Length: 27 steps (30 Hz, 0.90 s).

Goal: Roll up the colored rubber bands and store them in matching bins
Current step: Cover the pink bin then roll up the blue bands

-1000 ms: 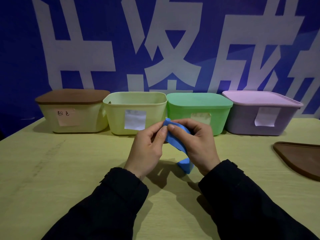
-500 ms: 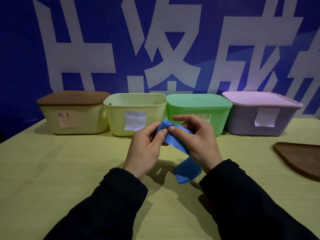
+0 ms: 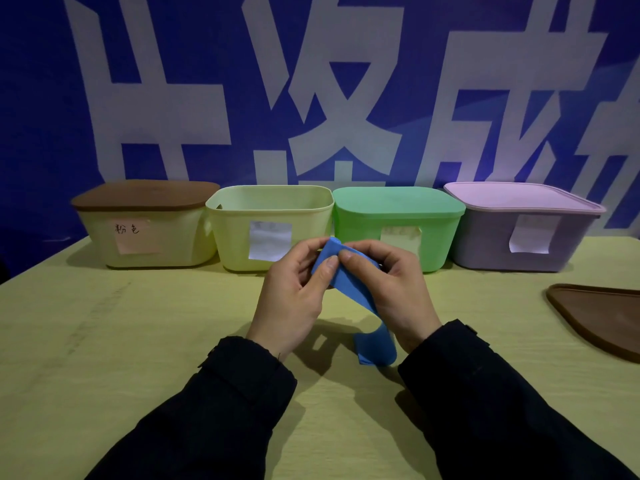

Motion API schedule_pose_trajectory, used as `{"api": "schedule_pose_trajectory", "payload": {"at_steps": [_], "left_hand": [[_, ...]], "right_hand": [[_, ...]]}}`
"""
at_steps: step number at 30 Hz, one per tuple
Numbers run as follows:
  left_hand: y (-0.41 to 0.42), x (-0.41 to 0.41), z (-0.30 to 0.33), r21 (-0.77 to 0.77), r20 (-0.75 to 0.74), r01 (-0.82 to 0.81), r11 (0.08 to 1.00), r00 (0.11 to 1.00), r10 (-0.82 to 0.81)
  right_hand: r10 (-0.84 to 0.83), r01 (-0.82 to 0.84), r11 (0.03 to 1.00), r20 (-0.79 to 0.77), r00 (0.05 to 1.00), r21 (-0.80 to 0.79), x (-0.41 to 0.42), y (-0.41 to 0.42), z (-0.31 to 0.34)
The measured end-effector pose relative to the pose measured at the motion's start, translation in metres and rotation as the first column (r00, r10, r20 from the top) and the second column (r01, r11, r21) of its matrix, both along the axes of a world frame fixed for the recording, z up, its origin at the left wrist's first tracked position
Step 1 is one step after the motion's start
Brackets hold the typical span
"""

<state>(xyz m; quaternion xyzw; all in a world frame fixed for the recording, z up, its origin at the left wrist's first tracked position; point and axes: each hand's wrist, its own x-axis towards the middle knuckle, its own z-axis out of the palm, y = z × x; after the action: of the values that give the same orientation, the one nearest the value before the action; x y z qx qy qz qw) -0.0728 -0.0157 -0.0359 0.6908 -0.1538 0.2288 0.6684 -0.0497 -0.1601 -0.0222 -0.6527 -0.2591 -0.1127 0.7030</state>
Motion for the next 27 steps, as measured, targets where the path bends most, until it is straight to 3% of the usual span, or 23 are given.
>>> {"api": "schedule_pose_trajectory", "payload": {"at_steps": [5, 11, 18, 27], "left_hand": [[0.004, 0.000, 0.000, 0.044, 0.009, -0.026, 0.999, 1.000, 0.025], [0.005, 0.002, 0.000, 0.046, 0.050, -0.092, 0.995, 0.995, 0.089], [0.000, -0.002, 0.005, -0.065, 0.034, -0.048, 0.997, 0.998, 0.050], [0.001, -0.003, 0.001, 0.072, -0.018, 0.093, 0.993, 0.996, -0.092]], "right_hand": [[0.020, -0.018, 0.996, 0.021, 1.000, -0.085, -0.004, -0.003, 0.004], [-0.066, 0.102, 0.970, 0.166, 0.984, -0.219, 0.003, -0.004, 0.001], [-0.105, 0.115, 0.991, 0.137, 0.985, -0.067, 0.008, -0.005, 0.002], [-0.040, 0.042, 0.999, 0.062, 0.997, -0.027, 0.003, -0.005, 0.002]]}}
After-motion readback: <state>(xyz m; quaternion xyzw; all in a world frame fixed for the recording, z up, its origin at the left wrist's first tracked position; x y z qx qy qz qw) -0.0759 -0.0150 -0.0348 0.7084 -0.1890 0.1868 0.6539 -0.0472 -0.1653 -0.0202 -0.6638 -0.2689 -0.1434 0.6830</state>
